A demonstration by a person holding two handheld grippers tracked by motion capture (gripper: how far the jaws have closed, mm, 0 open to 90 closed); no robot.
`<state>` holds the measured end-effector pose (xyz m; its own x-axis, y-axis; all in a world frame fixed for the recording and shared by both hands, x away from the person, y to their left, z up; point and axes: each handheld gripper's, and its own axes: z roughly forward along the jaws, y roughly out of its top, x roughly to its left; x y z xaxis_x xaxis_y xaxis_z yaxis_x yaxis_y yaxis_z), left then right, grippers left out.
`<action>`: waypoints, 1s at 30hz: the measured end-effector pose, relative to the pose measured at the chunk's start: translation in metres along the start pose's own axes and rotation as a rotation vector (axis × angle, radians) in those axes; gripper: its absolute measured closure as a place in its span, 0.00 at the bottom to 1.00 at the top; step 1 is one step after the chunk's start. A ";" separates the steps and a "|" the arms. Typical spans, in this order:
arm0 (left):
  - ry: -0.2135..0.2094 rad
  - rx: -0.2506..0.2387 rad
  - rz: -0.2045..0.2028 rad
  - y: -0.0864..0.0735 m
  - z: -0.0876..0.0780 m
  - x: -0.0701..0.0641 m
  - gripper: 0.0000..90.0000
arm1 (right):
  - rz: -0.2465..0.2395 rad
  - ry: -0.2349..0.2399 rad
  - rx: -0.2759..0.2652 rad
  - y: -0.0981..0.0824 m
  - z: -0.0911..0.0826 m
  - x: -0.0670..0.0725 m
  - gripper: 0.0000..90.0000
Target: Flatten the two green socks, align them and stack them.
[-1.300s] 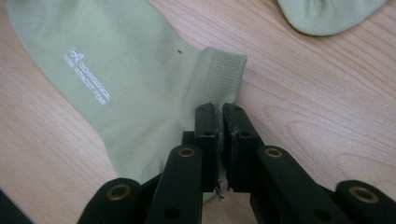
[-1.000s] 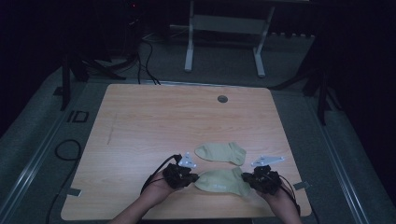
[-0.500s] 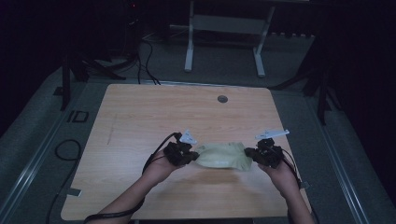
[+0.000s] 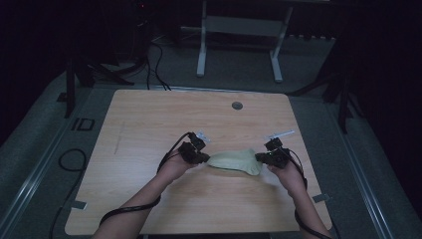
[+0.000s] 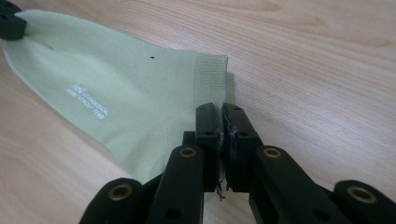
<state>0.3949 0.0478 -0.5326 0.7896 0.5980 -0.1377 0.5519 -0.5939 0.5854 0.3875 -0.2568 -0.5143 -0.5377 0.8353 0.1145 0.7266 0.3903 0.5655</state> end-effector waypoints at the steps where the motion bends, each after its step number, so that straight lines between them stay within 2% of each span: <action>1: -0.012 0.000 -0.018 -0.001 0.003 0.002 0.98 | 0.004 -0.005 0.007 0.000 0.004 -0.001 0.95; 3: -0.013 -0.010 -0.035 -0.003 0.007 0.006 0.98 | 0.005 -0.016 0.023 0.001 0.011 0.000 0.95; 10: -0.012 0.004 -0.033 -0.004 0.013 0.004 0.98 | 0.013 -0.034 0.042 -0.002 0.023 -0.003 0.94; 15: -0.003 -0.009 -0.040 -0.002 0.012 0.001 0.98 | 0.015 -0.034 0.037 -0.005 0.021 -0.003 0.94; 16: 0.000 -0.011 -0.032 -0.001 0.011 0.000 0.98 | 0.017 -0.034 0.035 -0.005 0.020 -0.003 0.94; 22: -0.010 -0.036 -0.029 0.007 0.001 -0.003 0.98 | 0.000 -0.044 -0.004 -0.002 0.000 -0.001 0.94; 24: -0.018 -0.030 -0.025 0.008 0.002 -0.004 0.98 | -0.003 -0.051 -0.006 -0.002 -0.003 -0.001 0.94; 30: -0.020 0.002 -0.034 0.006 0.013 -0.002 0.98 | 0.020 -0.038 0.030 -0.009 0.008 -0.007 0.94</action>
<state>0.4002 0.0363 -0.5391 0.7757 0.6069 -0.1730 0.5787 -0.5747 0.5787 0.3886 -0.2634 -0.5265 -0.5070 0.8568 0.0938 0.7496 0.3845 0.5388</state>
